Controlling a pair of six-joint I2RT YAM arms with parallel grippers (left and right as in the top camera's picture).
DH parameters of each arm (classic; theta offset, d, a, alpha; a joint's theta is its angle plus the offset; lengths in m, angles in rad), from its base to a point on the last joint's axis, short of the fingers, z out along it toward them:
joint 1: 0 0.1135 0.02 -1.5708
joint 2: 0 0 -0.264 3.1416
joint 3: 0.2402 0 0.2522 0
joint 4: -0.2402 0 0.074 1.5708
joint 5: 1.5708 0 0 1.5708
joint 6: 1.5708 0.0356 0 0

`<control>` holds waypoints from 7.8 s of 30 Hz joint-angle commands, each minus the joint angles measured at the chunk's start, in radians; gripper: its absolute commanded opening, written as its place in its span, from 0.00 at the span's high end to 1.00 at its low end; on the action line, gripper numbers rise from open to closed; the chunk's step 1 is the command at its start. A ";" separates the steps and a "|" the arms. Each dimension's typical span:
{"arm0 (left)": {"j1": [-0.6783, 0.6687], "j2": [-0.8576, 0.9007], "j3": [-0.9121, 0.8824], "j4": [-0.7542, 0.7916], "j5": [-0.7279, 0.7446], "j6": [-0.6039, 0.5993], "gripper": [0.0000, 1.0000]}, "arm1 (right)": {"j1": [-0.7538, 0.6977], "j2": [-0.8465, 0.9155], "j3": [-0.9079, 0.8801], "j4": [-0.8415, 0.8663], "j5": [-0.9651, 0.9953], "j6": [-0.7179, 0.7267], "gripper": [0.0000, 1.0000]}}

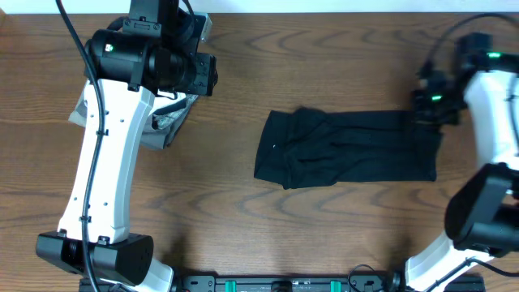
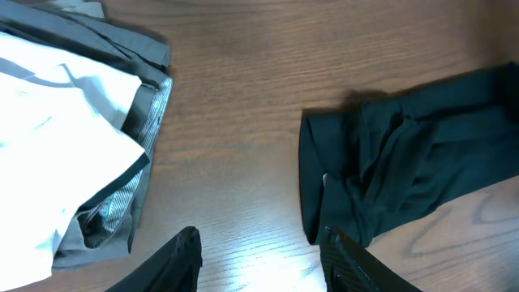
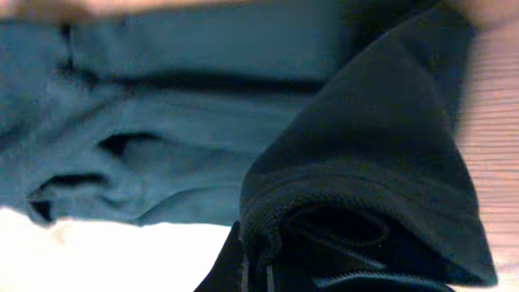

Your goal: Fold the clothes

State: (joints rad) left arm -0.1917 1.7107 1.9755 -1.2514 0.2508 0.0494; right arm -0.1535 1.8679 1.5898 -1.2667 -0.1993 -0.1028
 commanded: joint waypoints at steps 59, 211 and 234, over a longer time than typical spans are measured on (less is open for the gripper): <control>-0.130 0.379 -0.725 0.808 0.490 -0.321 0.23 | -0.147 -0.022 -0.073 0.120 -0.064 0.138 0.43; -0.392 0.532 -0.325 0.525 0.602 0.048 0.33 | 0.140 0.068 -0.407 0.419 0.017 0.420 0.97; -0.138 0.349 -0.257 0.415 0.755 0.052 0.94 | 0.094 -0.120 -0.176 0.193 -0.029 0.213 0.96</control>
State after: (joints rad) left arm -0.4335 2.1979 1.6505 -0.8356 0.9699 0.0860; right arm -0.0433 1.8587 1.3388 -1.0676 -0.2153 0.1665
